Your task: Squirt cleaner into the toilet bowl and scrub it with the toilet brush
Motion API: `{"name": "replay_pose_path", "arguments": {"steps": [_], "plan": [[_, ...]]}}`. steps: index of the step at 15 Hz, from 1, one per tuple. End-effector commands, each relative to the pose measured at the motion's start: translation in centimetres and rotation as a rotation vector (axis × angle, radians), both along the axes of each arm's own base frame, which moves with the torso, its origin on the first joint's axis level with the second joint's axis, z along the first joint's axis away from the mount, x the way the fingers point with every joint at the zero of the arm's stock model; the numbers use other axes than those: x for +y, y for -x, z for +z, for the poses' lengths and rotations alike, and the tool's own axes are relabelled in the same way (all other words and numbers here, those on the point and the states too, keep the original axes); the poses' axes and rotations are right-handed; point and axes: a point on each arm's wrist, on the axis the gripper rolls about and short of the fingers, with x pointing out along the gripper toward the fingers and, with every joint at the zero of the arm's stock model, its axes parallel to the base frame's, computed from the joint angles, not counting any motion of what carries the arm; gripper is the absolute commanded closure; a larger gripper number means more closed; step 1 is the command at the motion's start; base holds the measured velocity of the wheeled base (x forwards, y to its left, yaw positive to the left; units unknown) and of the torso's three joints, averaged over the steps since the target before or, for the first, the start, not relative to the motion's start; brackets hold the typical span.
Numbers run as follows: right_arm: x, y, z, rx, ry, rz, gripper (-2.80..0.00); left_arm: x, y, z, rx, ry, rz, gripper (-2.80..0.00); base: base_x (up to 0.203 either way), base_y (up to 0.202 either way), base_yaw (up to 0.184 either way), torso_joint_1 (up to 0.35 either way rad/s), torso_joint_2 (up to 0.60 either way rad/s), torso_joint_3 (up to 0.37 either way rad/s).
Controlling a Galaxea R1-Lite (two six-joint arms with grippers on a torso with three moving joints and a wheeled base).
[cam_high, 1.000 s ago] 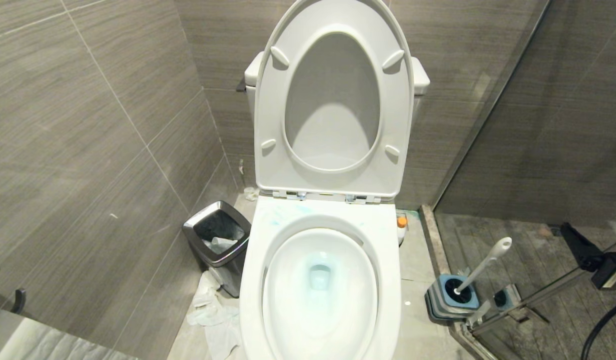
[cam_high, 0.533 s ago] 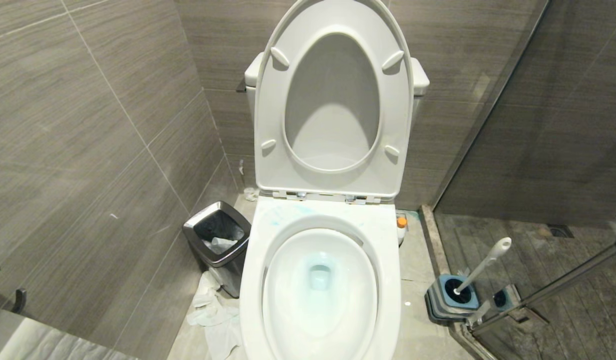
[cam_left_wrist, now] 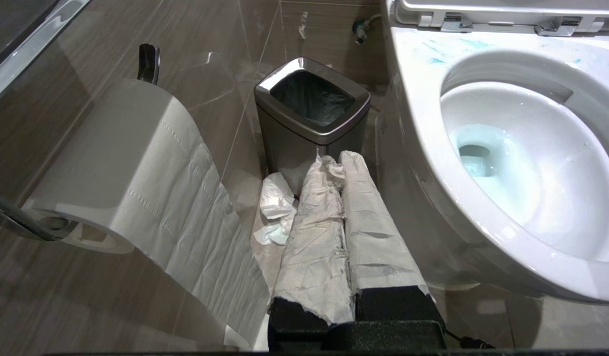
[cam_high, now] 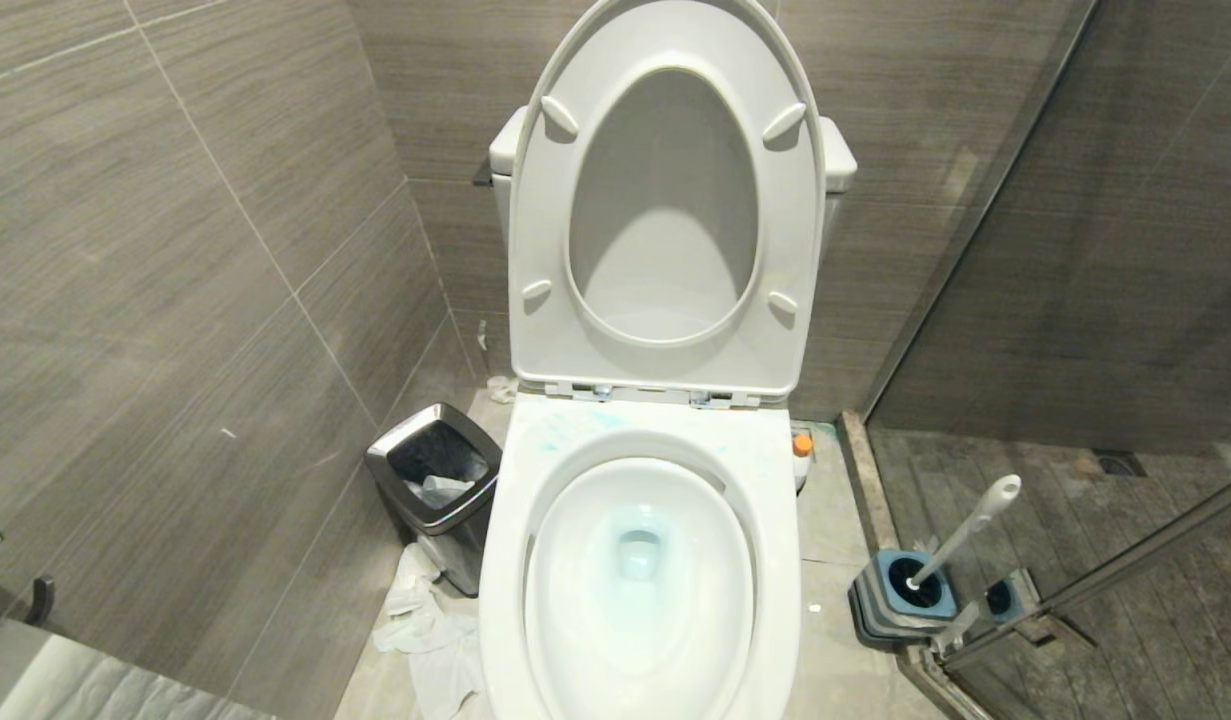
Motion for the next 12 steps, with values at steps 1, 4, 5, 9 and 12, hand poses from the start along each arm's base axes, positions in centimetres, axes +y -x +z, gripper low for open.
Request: {"name": "replay_pose_path", "arguments": {"steps": [1, 4, 5, 9, 12], "plan": [[0.2, 1.2, -0.3, -0.069, 0.012, 0.0, -2.8, 0.0, -0.1, -0.2, 0.007, 0.0, 0.001, 0.0, 0.0, 0.0, 0.0, 0.0, 0.0, 0.0], [0.3, 2.3, -0.4, -0.107, 0.018, 0.002, -2.8, 0.0, -0.1, -0.2, 0.007, 0.0, 0.001, 0.0, 0.0, 0.0, 0.0, 0.0, 0.0, 0.0], [0.3, 2.3, -0.2, -0.119, 0.016, -0.001, -2.8, 0.0, -0.1, -0.2, 0.008, 0.0, 0.001, 0.0, 0.0, 0.0, 0.0, 0.0, 0.0, 0.0], [0.3, 2.8, 1.0, -0.178, 0.021, 0.037, -2.8, 0.0, -0.1, -0.2, 0.007, 0.001, 0.001, 0.0, 0.0, 0.0, 0.0, 0.0, 0.0, 0.0], [0.3, 2.6, 0.6, -0.167, 0.021, 0.045, -2.8, 0.0, -0.1, -0.2, 0.007, 0.0, 0.001, 0.0, 0.0, 0.0, 0.0, 0.0, 0.0, 0.0]]}}
